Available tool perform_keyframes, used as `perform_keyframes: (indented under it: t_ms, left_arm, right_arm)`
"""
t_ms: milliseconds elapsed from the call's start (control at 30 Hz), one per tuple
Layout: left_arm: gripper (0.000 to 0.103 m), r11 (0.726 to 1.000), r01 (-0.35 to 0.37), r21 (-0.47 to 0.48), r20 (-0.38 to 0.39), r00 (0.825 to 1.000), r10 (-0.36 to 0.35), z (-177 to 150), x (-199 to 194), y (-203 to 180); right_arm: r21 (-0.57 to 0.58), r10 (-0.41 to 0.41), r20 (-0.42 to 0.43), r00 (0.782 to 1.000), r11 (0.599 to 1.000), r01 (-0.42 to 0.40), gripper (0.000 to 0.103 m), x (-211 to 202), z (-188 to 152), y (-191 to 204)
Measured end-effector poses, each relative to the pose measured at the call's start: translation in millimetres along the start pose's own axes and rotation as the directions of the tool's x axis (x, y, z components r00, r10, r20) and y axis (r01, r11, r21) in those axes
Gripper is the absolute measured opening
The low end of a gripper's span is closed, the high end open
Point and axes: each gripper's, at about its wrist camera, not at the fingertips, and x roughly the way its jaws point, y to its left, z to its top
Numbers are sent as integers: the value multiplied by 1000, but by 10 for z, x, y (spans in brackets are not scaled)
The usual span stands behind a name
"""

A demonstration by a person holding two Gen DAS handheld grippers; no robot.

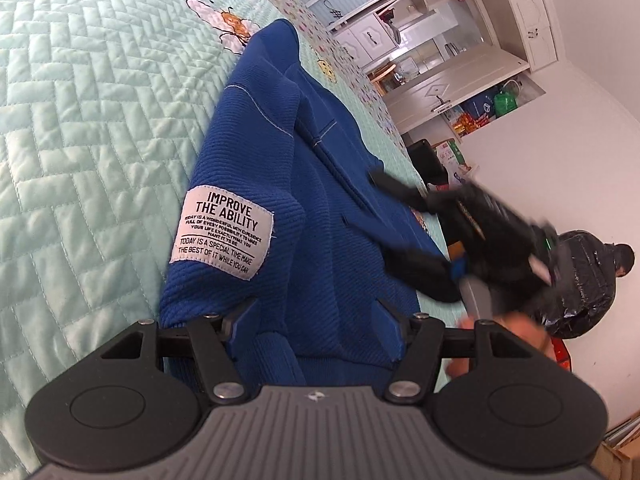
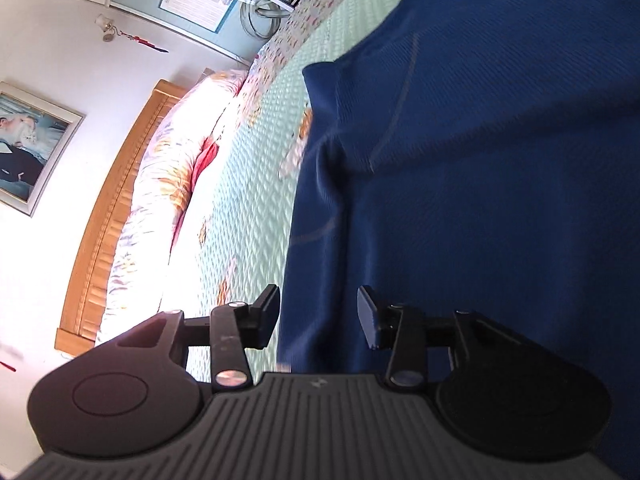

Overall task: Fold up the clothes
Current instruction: 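Open the right gripper and lift it away from the sweatshirt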

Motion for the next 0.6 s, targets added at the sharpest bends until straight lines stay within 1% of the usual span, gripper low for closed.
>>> perform_keyframes:
  t_ms: [33, 67, 100, 133, 200, 333, 467, 533, 567, 600]
  left_arm:
    - [64, 1000, -4, 16, -2, 1000, 4, -4, 8, -10]
    - [64, 999, -10, 34, -4, 1000, 10, -8, 19, -26]
    - [64, 998, -16, 54, -6, 1000, 16, -11, 31, -46]
    - [64, 997, -22, 73, -8, 1000, 23, -15, 43, -65]
    - [64, 995, -25, 94, -12, 1000, 26, -15, 63, -77]
    - [64, 995, -8, 95, -22, 1000, 10, 10, 90, -41]
    - [64, 996, 10, 90, -33, 999, -7, 37, 105, -11]
    - [64, 996, 16, 91, -38, 999, -12, 46, 110, -2]
    - [64, 995, 17, 93, -41, 999, -13, 50, 112, -3]
    - [64, 995, 18, 96, -43, 999, -14, 54, 114, -4]
  right_arm:
    - [-17, 1, 0, 1000, 1000, -1, 45, 137, 107, 37]
    - [-41, -2, 1, 1000, 999, 2, 48, 295, 193, 104]
    - [-61, -19, 9, 1000, 998, 19, 51, 387, 274, 127]
    - [-66, -42, 21, 999, 997, 44, 52, 469, 344, 138]
    - [-6, -61, 13, 998, 998, 61, 56, 611, 458, 47]
    - [150, -9, 14, 1000, 989, 7, 57, 989, 465, -50]
    - [181, 31, 67, 997, 982, -43, 57, 1221, 577, 38]
    - [188, 21, 101, 995, 981, -40, 57, 1297, 625, 63]
    - [194, 13, 118, 993, 980, -36, 53, 1330, 655, 75]
    - [193, -12, 130, 991, 981, -13, 43, 1351, 688, 86]
